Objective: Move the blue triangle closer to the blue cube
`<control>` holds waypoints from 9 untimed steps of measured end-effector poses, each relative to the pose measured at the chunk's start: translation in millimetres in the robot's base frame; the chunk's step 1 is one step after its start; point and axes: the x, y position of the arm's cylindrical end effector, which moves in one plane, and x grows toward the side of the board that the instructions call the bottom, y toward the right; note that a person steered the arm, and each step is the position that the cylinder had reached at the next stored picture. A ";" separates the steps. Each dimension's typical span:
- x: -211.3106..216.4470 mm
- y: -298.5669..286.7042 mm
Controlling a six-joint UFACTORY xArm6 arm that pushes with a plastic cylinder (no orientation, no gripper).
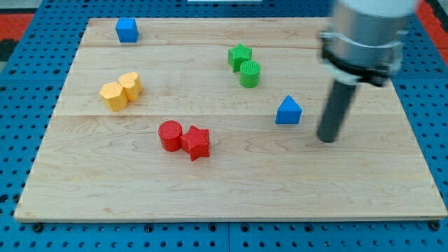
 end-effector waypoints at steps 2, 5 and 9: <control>-74.7 -164.1; -112.0 -178.5; -182.2 -183.6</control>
